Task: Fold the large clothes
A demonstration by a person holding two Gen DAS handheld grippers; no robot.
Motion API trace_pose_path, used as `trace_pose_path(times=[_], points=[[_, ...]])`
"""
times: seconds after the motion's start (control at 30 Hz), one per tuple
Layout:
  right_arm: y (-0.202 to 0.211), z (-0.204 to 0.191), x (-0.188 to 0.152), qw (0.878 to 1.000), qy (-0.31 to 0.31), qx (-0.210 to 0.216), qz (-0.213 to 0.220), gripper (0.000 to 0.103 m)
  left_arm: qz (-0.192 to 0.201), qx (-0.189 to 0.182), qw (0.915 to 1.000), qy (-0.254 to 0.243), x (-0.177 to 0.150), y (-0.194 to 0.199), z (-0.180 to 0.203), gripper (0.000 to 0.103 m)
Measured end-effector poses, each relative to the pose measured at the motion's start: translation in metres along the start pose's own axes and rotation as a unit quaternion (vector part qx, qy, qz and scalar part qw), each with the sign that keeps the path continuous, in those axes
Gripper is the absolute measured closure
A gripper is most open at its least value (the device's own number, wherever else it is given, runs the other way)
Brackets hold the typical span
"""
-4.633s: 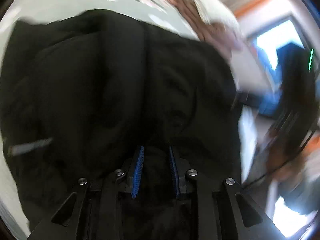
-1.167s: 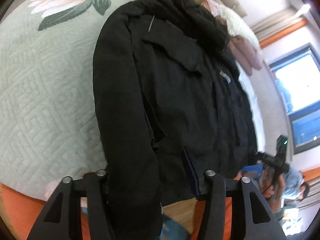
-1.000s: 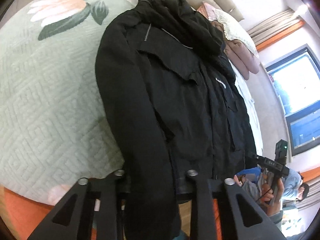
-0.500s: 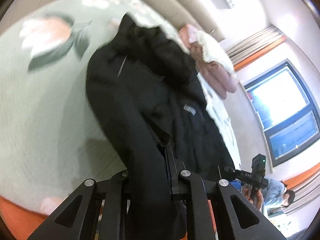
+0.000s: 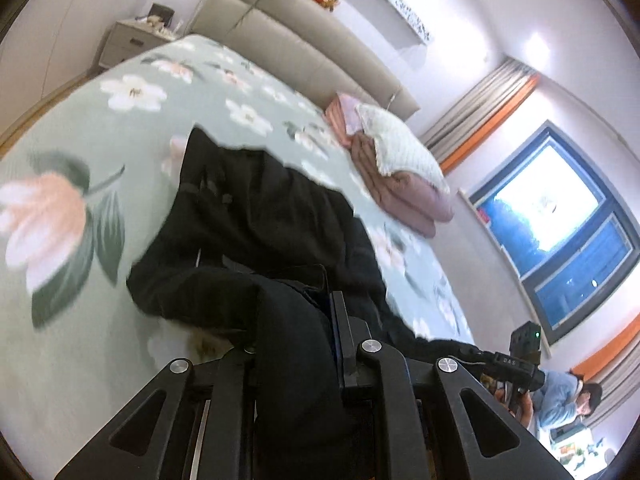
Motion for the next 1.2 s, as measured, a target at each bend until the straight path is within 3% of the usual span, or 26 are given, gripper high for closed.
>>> trace_pose_path(times=[0.1,0.27,0.4,0.5,0.6,0.7,0.87,0.97,1.07,1.2], points=[[0.009,-0.006,0.029,1.0,-0.001,0.016,0.019,0.088,0.02,0.009,0.9998,-0.001,0.033,0.007,0.001,0.086],[0.022,-0.03,0.1,0.997,0.033,-0.003,0.064,0.088,0.05,0.01,0.9987,0.004,0.094,0.005,-0.006,0.086],[0.006,-0.042,0.172,0.996,0.032,-0.005,0.082,0.087,0.07,0.026,0.9969,0.024,0.151,-0.022,-0.029,0.084],[-0.031,-0.036,0.227,0.996,0.024,-0.01,0.085,0.086,0.069,0.043,0.9954,0.051,0.189,-0.068,-0.064,0.083],[-0.087,-0.026,0.272,0.996,0.023,-0.048,0.069,0.085,0.043,0.059,0.9939,0.083,0.219,-0.126,-0.109,0.083],[-0.151,-0.002,0.3,0.996,0.01,-0.076,0.034,0.083,0.016,0.075,0.991,0.109,0.225,-0.174,-0.147,0.083],[-0.234,0.034,0.31,0.996,-0.04,-0.058,-0.053,0.083,-0.029,0.089,0.9893,0.112,0.213,-0.21,-0.17,0.082],[-0.233,0.031,0.315,0.994,-0.031,-0.074,-0.07,0.083,-0.071,0.097,0.9871,0.106,0.22,-0.21,-0.166,0.082],[-0.22,0.026,0.322,0.992,-0.032,-0.083,-0.09,0.081,-0.124,0.099,0.9793,0.126,0.231,-0.201,-0.164,0.081],[-0.189,0.019,0.331,0.992,-0.038,-0.068,-0.094,0.079,-0.17,0.081,0.9755,0.113,0.235,-0.172,-0.148,0.081]])
Point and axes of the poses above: each gripper's, at about its wrist camera, not at the fingertips, and y roughly against the way its jaws point, z to its right, x to its top, the point moved 3 cm from there along -y, roughly the way its jaws point, and after that the axes turned 14 degrees about -z, right-handed, at the moved point
